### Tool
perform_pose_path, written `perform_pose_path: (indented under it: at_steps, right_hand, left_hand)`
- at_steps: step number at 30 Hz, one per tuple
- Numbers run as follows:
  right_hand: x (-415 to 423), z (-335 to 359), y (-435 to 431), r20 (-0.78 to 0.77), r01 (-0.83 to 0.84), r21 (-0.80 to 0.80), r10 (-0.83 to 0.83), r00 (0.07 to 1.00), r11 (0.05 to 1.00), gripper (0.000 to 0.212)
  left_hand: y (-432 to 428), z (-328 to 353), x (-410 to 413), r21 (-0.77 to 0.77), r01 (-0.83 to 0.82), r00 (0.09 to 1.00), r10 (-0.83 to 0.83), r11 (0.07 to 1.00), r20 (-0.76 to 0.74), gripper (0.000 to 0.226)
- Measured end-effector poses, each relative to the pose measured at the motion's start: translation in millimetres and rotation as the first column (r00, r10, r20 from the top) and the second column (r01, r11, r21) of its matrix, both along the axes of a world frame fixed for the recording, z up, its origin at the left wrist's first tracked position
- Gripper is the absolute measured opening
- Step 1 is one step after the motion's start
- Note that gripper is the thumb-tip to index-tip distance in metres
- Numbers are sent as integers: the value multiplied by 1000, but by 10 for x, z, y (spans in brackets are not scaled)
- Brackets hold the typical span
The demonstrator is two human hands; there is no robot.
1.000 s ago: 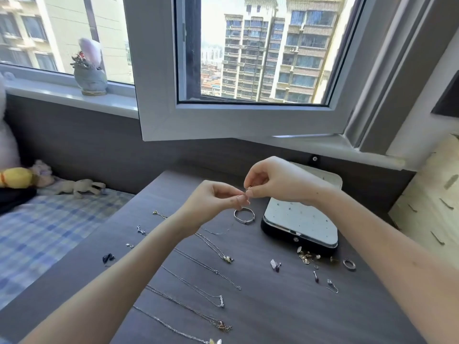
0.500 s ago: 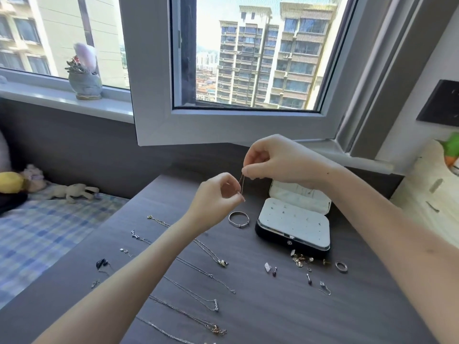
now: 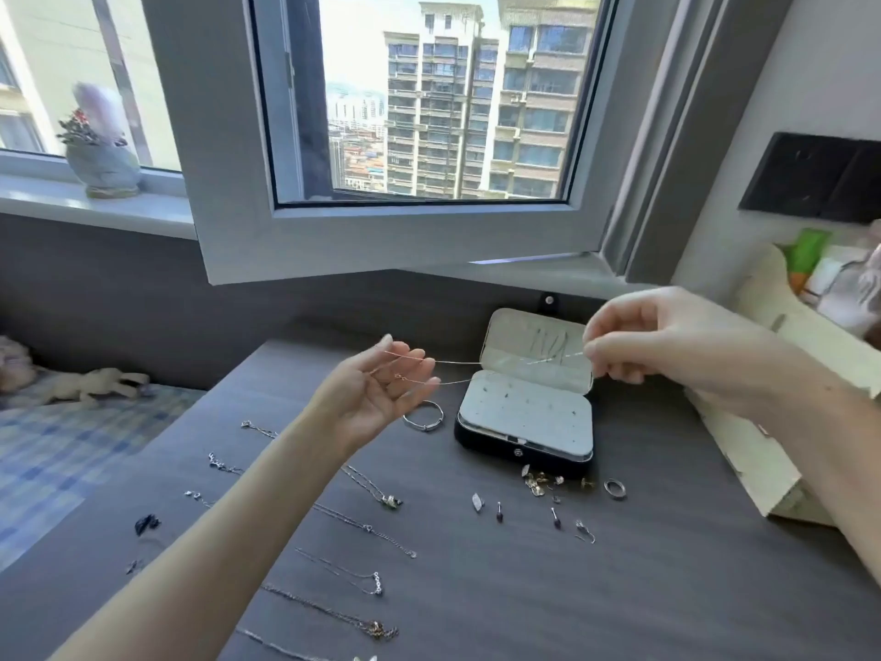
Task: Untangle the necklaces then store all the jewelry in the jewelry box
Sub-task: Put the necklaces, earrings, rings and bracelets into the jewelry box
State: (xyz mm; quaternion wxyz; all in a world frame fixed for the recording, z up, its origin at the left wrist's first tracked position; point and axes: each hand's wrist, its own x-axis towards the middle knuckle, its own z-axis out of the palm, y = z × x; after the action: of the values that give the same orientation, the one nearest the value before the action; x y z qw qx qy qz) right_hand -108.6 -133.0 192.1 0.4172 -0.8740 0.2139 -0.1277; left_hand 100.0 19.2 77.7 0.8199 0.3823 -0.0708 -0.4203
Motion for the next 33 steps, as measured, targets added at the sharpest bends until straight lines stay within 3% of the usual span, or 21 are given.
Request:
perform_pose_path:
  at_steps: [2, 4, 6, 9, 12, 17, 20, 23, 25, 30, 33]
  right_hand:
    - [-165, -249, -11, -77, 9, 74, -3, 997, 997, 1]
    - [-299, -526, 5, -167, 15, 109, 3, 986, 994, 4]
    - [-394, -817, 43, -217, 34, 99, -12, 976, 995, 4]
    - [-451, -1211, 118, -213, 60, 34, -51, 976, 998, 4]
    - [-471, -1464, 191, -211, 47, -131, -74, 975, 990, 8]
    - [-559, -1562, 176, -286, -46, -265, -33, 958, 963, 11]
    - [-560, -1405, 76, -173, 8, -199, -43, 984, 980, 21]
    - [-476, -1097, 14, 48, 27, 264, -41, 998, 964, 23]
    - [-411, -909, -8, 139, -48, 430, -14, 990, 902, 13]
    - [-324, -610, -71, 172, -139, 595, 44, 984, 792, 10]
    - [-276, -443, -147, 126, -79, 570, 9, 992, 818, 17]
  left_hand:
    - [-75, 175, -93, 3, 24, 999, -24, 1000, 45, 32]
    - [-165, 342, -200, 157, 40, 947, -88, 987, 309, 31]
    - [-260, 496, -336, 331, -20, 779, -193, 943, 597, 33]
    - [-427, 644, -536, 452, -133, 471, -345, 882, 812, 36]
    - [-584, 686, -702, 513, -243, 198, -475, 824, 857, 27]
    - [-664, 756, -962, 593, -226, -30, -614, 773, 788, 13]
    - [-688, 827, -1091, 683, -184, -96, -705, 706, 703, 23]
    - [-729, 918, -1182, 776, -107, -125, -783, 622, 610, 40]
    - [-762, 983, -1196, 797, -71, -125, -798, 600, 590, 44]
    - [-851, 1182, -1166, 762, -8, -56, -761, 648, 646, 30]
    - [-893, 1333, -1039, 724, 33, 58, -725, 689, 687, 29]
